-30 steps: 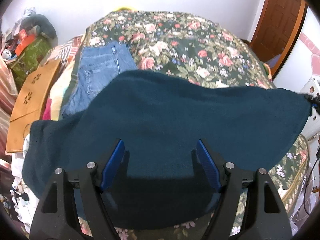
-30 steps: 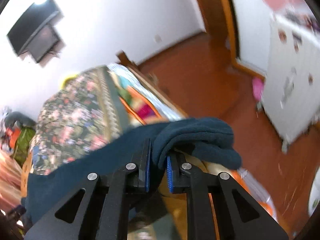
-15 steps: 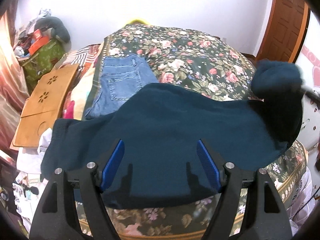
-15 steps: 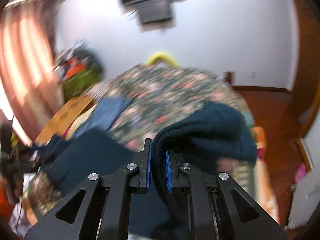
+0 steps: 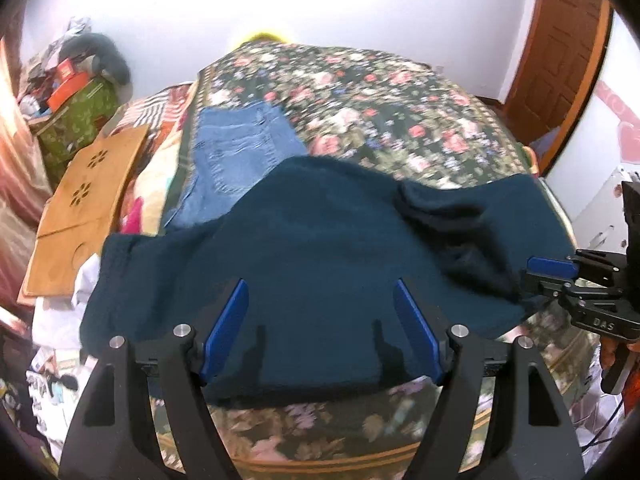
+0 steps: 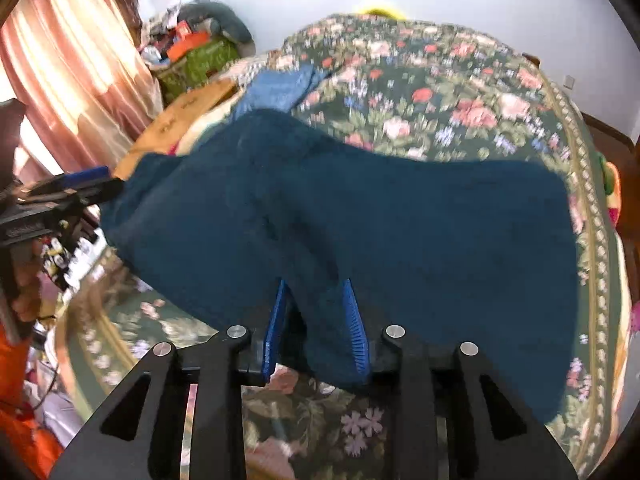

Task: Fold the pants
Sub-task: 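Lay the folded leg onto the sweatpants with the right gripper and release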

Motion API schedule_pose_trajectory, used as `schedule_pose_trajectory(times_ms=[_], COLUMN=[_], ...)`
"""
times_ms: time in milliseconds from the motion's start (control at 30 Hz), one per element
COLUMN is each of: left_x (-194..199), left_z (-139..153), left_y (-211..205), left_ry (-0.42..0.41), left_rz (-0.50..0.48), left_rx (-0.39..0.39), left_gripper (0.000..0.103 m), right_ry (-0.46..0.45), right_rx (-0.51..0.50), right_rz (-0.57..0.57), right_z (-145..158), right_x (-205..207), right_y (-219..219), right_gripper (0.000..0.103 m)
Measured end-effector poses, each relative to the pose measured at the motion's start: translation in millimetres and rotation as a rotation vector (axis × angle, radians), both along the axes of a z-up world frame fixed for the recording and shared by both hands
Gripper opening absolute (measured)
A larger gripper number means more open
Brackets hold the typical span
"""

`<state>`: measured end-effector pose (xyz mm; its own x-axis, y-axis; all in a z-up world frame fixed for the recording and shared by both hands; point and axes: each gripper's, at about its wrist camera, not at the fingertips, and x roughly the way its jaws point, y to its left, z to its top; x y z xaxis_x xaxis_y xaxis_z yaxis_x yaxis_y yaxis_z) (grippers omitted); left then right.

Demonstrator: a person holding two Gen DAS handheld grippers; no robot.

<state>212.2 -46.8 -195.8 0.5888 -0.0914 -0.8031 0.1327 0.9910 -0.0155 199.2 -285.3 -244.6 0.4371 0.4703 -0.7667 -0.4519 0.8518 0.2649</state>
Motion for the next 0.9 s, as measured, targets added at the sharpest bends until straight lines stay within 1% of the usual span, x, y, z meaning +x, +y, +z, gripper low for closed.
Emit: schedule_pose_trajectory(times_ms=[67,100,133,200,267,300,367,467,500,600,633,667,733,800,900], left_x=[6.4,9.5,13.8,26.3,37.5,42.3,54.0,66.3,69.3,68.5,67.9,67.5,67.5,65.6,62.2], left_z=[6.9,9.9,12.4,13.5,9.3,5.7,-6.3,-26.5,-33.7,-49.0,-52.6,-58.0,-67.2,-71.0,-72.3], left_y=[-14.7,-21.5,-29.8,-48.8,-63.5,-70.3,-84.8,-97.9,-102.1,-110.6,-110.7,-110.4,-107.1,-100.9,-93.3], left_ry=[-0.017,-0.024,-0.031,-0.04,-0.029,-0.019,0.013,0.063,0.078,0.078,0.085,0.102,0.141,0.159,0.176], left_rz=[-0.031,-0.043,-0.057,-0.084,-0.105,-0.118,-0.136,-0.137,-0.129,-0.132,-0.134,-0.139,-0.147,-0.143,-0.134], left_rx=[-0.008,-0.008,-0.006,0.006,0.013,0.012,0.02,0.046,0.067,0.145,0.155,0.158,0.149,0.12,0.081], left_gripper=[0.074,0.075,0.078,0.084,0.084,0.084,0.084,0.084,0.084,0.084,0.084,0.084,0.084,0.085,0.087], right_ry=[-0.037,-0.064,-0.089,-0.123,-0.132,-0.131,-0.116,-0.083,-0.069,-0.027,-0.003,0.025,0.05,0.047,0.041], right_rx=[-0.008,-0.009,-0.009,-0.014,-0.038,-0.052,-0.067,-0.061,-0.056,-0.053,-0.051,-0.043,-0.053,-0.058,-0.043], right_rz=[-0.009,-0.021,-0.035,-0.072,-0.113,-0.133,-0.161,-0.203,-0.217,-0.231,-0.231,-0.229,-0.225,-0.22,-0.235], right_z=[13.9,22.0,27.3,36.6,37.9,36.1,29.1,16.8,11.1,-5.3,-12.7,-21.4,-33.4,-40.4,-40.1], right_x=[-3.7,-6.9,-7.8,-2.4,5.8,9.5,21.5,37.3,43.5,54.1,55.7,56.1,51.9,40.1,22.9], right_y=[-8.8,-15.9,-21.7,-35.4,-47.3,-51.5,-60.5,-71.3,-73.9,-78.6,-79.5,-80.4,-80.0,-80.5,-85.7], right_gripper=[0.036,0.042,0.045,0.045,0.049,0.052,0.052,0.052,0.052,0.052,0.052,0.052,0.052,0.052,0.053])
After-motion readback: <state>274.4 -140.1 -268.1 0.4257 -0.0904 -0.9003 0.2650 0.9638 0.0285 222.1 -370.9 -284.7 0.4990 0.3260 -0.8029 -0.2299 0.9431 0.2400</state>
